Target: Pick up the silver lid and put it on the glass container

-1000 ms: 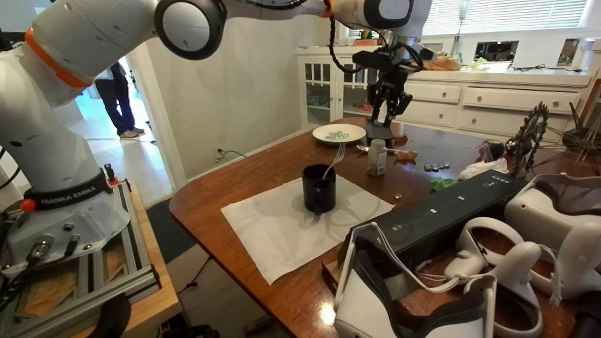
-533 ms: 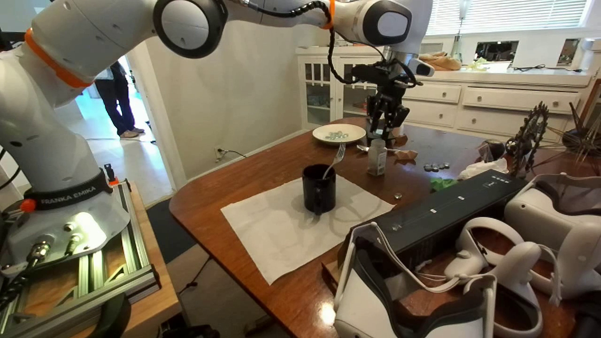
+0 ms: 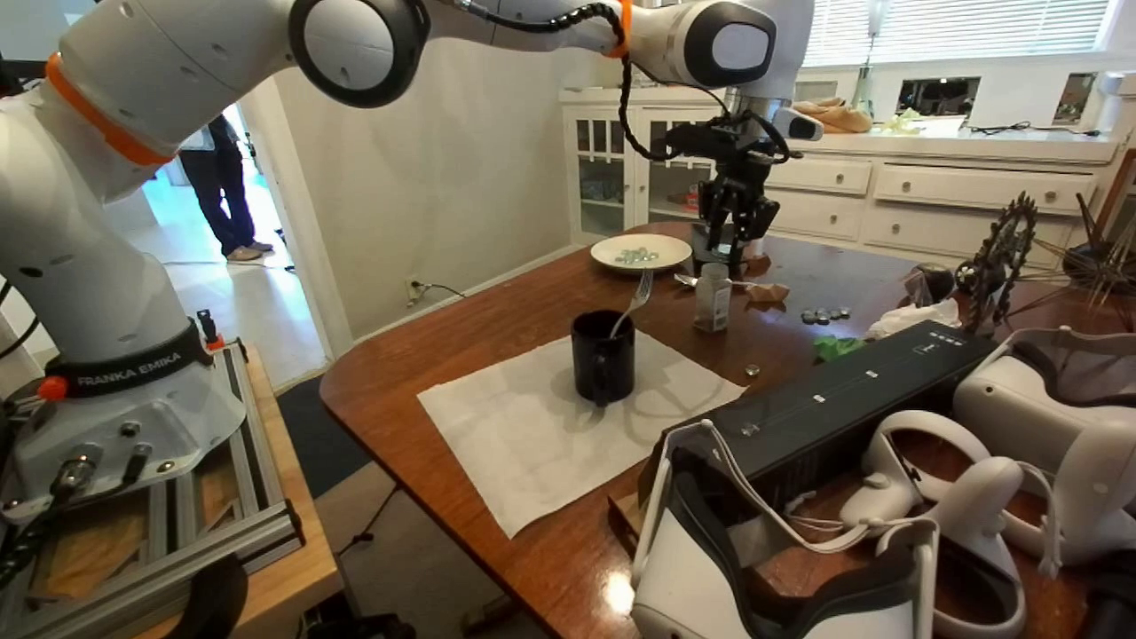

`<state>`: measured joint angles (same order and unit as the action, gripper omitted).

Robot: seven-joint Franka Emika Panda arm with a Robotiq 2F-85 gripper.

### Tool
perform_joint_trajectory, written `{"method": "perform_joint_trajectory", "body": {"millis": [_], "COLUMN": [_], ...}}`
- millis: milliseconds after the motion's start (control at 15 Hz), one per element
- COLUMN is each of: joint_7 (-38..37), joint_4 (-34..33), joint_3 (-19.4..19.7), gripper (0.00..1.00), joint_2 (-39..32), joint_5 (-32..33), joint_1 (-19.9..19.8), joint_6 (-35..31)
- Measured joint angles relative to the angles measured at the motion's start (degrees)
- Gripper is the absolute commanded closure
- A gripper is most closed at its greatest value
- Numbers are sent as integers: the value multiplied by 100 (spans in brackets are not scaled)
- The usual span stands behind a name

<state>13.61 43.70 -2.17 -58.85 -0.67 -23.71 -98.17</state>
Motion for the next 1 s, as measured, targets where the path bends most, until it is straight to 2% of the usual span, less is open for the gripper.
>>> {"method": "perform_joint_trajectory", "body": {"millis": [467,1000], "joint_7": [-148,-456], "joint_4": [425,1718], "joint_3": [157,273], "gripper": [77,77], "joint_2": [155,884], "joint_5": [275,481], "joint_1": [276,433], "joint_6": [-341,-1269]}}
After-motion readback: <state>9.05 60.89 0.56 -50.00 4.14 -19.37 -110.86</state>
